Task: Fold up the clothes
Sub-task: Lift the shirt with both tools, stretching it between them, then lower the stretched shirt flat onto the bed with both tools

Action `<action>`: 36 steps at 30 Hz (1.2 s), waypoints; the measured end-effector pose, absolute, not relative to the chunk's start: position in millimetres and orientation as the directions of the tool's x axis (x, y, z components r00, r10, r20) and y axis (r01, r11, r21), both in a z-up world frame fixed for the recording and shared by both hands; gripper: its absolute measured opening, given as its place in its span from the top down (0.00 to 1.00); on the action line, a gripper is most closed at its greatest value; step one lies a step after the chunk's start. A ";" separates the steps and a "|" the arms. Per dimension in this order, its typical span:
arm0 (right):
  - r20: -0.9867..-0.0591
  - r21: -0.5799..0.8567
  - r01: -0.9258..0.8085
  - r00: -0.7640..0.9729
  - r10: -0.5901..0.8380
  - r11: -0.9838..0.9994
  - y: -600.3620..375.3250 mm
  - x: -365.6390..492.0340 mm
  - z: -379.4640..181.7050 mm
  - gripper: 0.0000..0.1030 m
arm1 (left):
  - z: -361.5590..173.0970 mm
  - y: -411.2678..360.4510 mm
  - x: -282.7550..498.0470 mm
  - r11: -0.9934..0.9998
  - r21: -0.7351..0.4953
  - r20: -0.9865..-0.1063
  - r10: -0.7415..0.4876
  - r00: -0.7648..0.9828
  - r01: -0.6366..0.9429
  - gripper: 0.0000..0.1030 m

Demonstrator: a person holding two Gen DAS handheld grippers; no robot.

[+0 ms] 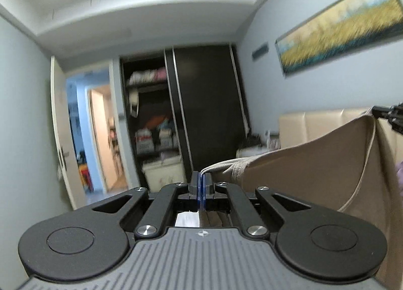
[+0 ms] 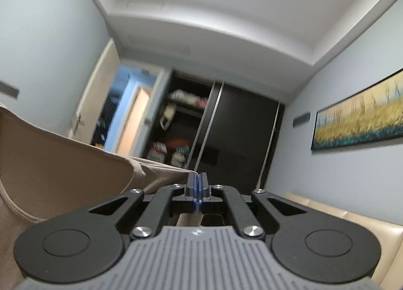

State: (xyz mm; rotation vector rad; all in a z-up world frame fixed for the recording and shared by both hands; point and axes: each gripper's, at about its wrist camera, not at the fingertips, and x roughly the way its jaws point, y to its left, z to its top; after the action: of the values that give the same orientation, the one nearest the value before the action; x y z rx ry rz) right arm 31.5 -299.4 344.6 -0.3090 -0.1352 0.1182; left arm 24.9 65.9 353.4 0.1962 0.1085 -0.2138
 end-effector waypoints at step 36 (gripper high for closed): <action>-0.469 -0.376 -0.481 0.836 0.285 0.792 -319.5 49.4 75.5 0.99 | 107.6 60.9 72.6 0.865 0.288 -0.576 -0.186 0.796 0.411 1.00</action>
State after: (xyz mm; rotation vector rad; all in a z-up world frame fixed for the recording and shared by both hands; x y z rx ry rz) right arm 49.4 -319.5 75.5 -0.5073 0.4060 0.4239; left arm 72.6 60.9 107.6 0.4184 0.5659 -0.3310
